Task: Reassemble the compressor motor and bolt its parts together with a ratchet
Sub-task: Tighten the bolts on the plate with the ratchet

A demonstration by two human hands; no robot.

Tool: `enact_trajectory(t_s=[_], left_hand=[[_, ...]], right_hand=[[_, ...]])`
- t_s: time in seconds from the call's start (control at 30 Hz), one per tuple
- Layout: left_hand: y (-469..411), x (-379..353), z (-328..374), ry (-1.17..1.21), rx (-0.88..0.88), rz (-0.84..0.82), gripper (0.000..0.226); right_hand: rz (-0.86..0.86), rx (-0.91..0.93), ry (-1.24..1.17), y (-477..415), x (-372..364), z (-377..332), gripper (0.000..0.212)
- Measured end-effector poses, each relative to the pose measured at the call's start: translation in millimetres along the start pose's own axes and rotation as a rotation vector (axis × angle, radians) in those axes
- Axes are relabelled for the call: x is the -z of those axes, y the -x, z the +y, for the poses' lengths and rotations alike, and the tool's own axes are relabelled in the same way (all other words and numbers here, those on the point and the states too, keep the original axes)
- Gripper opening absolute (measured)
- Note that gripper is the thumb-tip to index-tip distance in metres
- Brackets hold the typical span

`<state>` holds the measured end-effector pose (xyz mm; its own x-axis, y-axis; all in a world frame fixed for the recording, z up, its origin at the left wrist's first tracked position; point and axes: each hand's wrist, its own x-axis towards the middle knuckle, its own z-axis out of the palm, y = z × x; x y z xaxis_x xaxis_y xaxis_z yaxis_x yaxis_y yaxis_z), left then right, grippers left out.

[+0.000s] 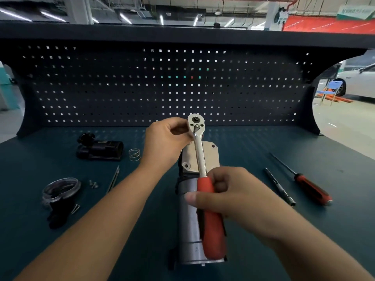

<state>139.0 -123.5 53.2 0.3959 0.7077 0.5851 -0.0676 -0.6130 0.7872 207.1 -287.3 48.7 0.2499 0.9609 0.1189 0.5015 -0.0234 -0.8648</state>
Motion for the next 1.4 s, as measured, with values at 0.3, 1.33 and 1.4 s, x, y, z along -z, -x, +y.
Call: enact_trajectory(t_s=[0.3, 1.33, 1.4], left_hand=[[-8.3, 9.8, 4.1, 0.04, 0.015, -0.114, 0.024], [-9.6, 8.6, -3.1, 0.089, -0.017, -0.091, 0.02], [-7.5, 9.2, -5.3, 0.087, -0.042, -0.084, 0.021]], right_hand=[[0.177, -0.051, 0.231, -37.0, 128.9, 4.3, 0.034], [0.418, -0.04, 0.037, -10.2, 99.5, 7.3, 0.043], [0.333, -0.03, 0.014, 7.4, 83.0, 9.5, 0.034]])
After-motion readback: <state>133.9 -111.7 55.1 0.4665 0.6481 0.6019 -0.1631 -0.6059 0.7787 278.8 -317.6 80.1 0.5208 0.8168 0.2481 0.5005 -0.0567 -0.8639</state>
